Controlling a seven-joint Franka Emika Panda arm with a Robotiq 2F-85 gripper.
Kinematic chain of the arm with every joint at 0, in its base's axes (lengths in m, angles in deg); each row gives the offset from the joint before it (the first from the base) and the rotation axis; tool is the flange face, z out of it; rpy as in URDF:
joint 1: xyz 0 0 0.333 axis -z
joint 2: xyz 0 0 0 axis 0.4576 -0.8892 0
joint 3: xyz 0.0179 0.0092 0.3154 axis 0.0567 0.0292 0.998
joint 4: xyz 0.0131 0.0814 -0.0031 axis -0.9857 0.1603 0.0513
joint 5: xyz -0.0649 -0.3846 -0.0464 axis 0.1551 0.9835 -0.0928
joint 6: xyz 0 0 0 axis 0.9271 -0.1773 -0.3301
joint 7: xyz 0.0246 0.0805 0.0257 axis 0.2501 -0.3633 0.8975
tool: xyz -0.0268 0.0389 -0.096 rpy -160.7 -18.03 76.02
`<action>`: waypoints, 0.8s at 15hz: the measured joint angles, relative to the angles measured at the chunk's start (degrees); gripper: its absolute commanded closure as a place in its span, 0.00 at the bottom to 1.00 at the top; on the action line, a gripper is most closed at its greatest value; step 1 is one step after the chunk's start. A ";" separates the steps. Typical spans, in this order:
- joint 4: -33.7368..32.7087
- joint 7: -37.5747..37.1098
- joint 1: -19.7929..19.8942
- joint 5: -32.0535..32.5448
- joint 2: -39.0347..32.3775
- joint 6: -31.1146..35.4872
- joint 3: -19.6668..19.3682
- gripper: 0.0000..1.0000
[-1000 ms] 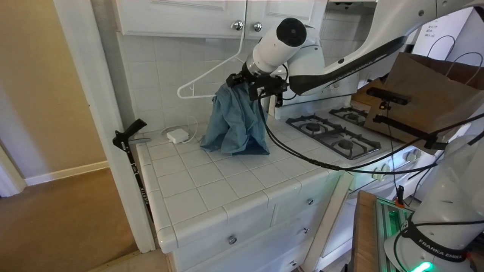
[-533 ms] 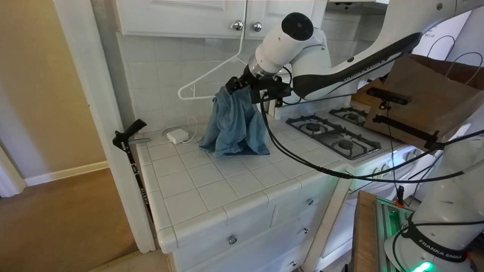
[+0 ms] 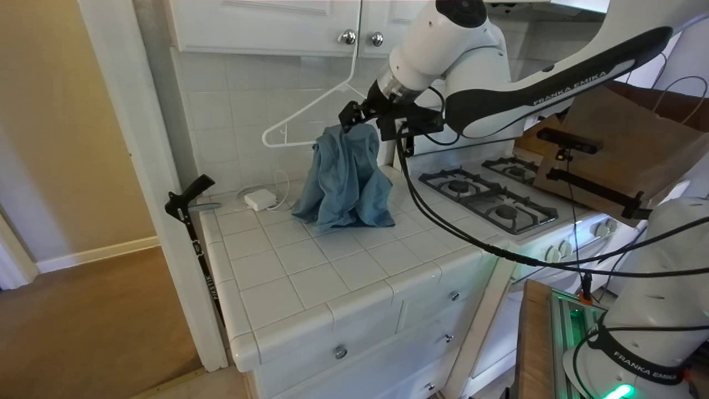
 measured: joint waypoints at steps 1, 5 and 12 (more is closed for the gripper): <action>0.39 2.46 -0.11 -3.51 0.93 -1.16 0.29 0.00; 0.87 11.00 -0.27 -15.19 4.28 -5.61 1.32 0.00; 0.82 13.86 1.35 -18.71 6.10 -8.16 3.57 0.00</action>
